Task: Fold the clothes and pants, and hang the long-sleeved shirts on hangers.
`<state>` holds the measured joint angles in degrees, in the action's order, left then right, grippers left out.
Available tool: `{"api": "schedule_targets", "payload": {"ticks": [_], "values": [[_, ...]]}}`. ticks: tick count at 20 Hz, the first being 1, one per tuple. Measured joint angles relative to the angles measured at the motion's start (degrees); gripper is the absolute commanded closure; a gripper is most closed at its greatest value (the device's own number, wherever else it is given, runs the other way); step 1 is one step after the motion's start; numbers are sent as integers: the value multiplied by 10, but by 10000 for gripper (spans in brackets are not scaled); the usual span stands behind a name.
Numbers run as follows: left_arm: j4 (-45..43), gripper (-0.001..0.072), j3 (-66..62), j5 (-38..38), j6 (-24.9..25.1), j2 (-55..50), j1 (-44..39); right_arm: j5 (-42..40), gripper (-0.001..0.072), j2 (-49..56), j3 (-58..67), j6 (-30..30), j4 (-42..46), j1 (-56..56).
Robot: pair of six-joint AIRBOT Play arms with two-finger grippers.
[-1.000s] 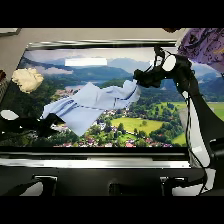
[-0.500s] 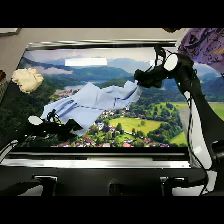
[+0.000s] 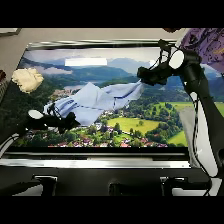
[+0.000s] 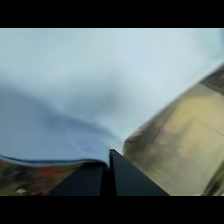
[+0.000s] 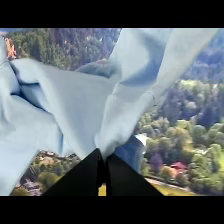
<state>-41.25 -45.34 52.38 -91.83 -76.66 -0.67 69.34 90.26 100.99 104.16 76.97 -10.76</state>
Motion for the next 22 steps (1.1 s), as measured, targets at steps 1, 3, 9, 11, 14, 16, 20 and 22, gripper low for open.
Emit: {"api": "schedule_targets", "payload": {"ticks": [1, 3, 9, 11, 14, 16, 20, 22], "values": [[-13, 693, -44, 16, 5, 11, 17, 5, 681, -5, 7, 0, 26, 0], [-61, 693, -152, 60, 6, 40, 55, 22, 681, -20, 32, 1, 106, 0], [-198, 692, -584, 182, -4, 124, 157, 68, 680, -117, 126, 13, 307, 0], [-222, 691, -683, 201, -10, 160, 180, 94, 680, -167, 138, 14, 336, 0], [-264, 692, -732, 200, -31, 237, 201, 138, 680, -246, 145, 15, 349, 0], [-291, 692, -727, 198, -48, 285, 207, 151, 680, -299, 148, 16, 353, 0], [-341, 691, -710, 192, -73, 342, 212, 134, 681, -385, 149, 37, 335, 0], [-355, 691, -704, 189, -83, 346, 213, 108, 681, -408, 150, 54, 327, 0]]}}
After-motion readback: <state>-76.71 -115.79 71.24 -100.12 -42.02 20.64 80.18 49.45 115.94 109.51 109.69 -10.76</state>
